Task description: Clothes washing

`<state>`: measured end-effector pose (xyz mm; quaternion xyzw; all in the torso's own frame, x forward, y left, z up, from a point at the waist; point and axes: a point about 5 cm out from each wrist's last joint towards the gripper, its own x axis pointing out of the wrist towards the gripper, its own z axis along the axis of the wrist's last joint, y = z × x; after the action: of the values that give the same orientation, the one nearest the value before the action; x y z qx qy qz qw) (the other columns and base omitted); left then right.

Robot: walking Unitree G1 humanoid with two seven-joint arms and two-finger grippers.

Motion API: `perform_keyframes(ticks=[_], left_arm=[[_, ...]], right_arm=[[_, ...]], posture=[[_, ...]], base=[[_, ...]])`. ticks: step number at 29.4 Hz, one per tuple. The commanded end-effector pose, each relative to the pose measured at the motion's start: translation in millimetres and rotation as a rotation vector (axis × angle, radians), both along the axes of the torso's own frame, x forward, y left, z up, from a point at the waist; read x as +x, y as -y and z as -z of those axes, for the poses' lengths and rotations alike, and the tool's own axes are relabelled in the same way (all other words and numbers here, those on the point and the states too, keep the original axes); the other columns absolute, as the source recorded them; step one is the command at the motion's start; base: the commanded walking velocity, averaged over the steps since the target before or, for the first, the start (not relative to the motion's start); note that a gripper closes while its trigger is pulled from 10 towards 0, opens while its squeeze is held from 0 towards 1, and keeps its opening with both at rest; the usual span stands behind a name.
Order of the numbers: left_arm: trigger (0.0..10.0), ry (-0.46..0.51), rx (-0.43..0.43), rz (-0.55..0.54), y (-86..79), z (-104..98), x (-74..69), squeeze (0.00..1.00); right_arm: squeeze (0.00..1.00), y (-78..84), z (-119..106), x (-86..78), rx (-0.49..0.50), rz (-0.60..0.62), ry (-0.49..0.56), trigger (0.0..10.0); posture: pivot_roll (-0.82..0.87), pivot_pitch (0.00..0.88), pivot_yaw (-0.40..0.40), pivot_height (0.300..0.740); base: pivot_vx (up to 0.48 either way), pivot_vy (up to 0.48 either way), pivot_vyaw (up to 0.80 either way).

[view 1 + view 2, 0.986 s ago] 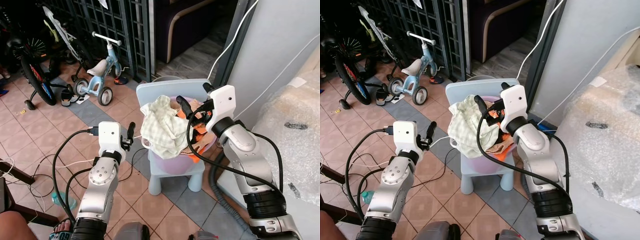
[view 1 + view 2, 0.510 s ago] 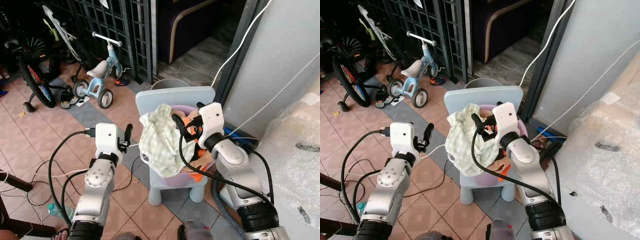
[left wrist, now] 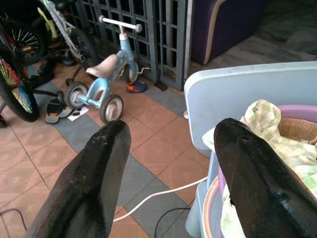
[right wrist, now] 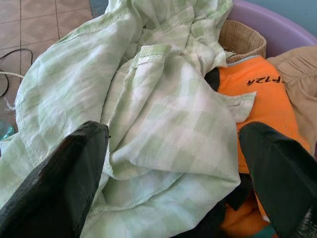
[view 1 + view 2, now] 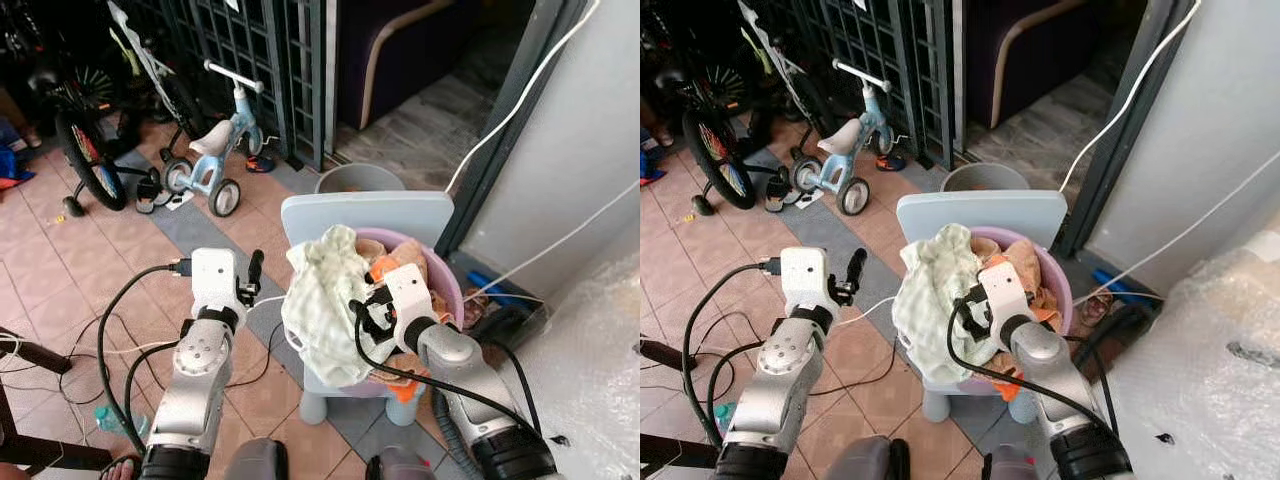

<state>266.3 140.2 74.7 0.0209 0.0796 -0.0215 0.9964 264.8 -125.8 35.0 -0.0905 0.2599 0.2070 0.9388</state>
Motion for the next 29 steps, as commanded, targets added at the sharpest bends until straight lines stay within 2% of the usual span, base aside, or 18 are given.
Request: perform_keyframes(ticks=[1,2,4,5,7,8,9,10,11,17,21,24,28,29], left_arm=[[10.0,-0.009,0.02,-0.028,-8.0,-1,-1.9,0.0],[10.0,-0.017,0.02,-0.035,-10.3,0,-3.1,0.0],[10.0,-0.022,0.019,-0.042,-12.5,0,-4.3,0.0],[10.0,-0.017,0.014,-0.045,-12.4,-1,-4.1,0.0],[10.0,0.015,0.001,-0.05,-6.3,-7,1.1,0.0],[10.0,0.02,-0.004,-0.053,-4.7,-8,2.5,0.0],[10.0,0.023,-0.009,-0.054,-2.4,-10,3.7,0.0],[10.0,0.023,-0.01,-0.052,-1.4,-10,4.0,0.0],[10.0,0.041,-0.018,-0.051,0.4,-13,3.7,0.0],[10.0,0.051,-0.019,-0.047,0.2,-15,-0.5,0.0],[10.0,0.038,-0.001,-0.055,-4.2,-12,-7.1,0.0],[10.0,0.073,0.001,-0.065,-4.9,-21,-8.6,0.0],[10.0,0.037,0.0,-0.066,-5.6,-17,-17.4,0.0],[10.0,0.029,0.001,-0.064,-5.4,-15,-20.0,0.0]], right_arm=[[0.0,-6.4,1,0.3,0.008,-0.027,-0.02,10.0],[0.0,-7.0,5,-0.3,0.012,-0.02,-0.039,4.5],[0.0,-8.1,9,-1.2,0.02,-0.007,-0.076,4.5],[0.0,-8.5,10,-1.2,0.028,0.0,-0.086,0.0],[0.0,-10.6,13,1.9,0.031,0.01,-0.1,0.0],[0.0,-11.4,12,3.6,0.029,0.009,-0.094,1.5],[0.0,-12.5,11,6.7,0.022,0.009,-0.08,7.4],[0.0,-12.9,10,8.0,0.018,0.01,-0.074,7.4],[0.0,-13.0,5,14.2,0.011,0.03,-0.026,10.0],[0.0,-12.7,-19,31.8,0.035,0.098,0.145,10.0],[0.0,-13.5,-9,28.2,0.003,0.079,0.096,10.0],[0.0,-11.1,7,22.4,-0.064,0.072,0.019,10.0],[0.0,-14.2,16,19.4,-0.055,0.084,-0.047,10.0],[0.0,-15.7,16,20.1,-0.043,0.088,-0.051,4.8]], posture=[[0.02,0.09,0.042,0.74],[0.02,0.091,0.041,0.74],[0.02,0.091,0.041,0.74],[0.04,0.094,0.033,0.74],[0.04,0.095,0.028,0.74],[0.04,0.096,0.026,0.74],[0.04,0.096,0.025,0.74],[0.04,0.096,0.025,0.74],[0.04,0.098,0.024,0.74],[0.05,0.11,0.024,0.74],[0.07,0.128,0.023,0.74],[0.09,0.144,0.019,0.74],[0.09,0.161,0.013,0.74],[0.1,0.171,0.012,0.74]], base=[[0.0,0.0,0.0],[0.0,0.0,0.0],[0.0,0.0,0.0],[0.0,0.0,0.0],[0.0,0.0,0.0],[0.0,0.0,0.0],[0.0,0.0,0.0],[0.0,0.0,0.0],[0.0,0.0,0.0],[0.0,0.0,0.0],[0.0,0.0,0.0],[0.0,0.0,0.0],[0.0,0.0,0.0],[0.0,0.0,0.0]])
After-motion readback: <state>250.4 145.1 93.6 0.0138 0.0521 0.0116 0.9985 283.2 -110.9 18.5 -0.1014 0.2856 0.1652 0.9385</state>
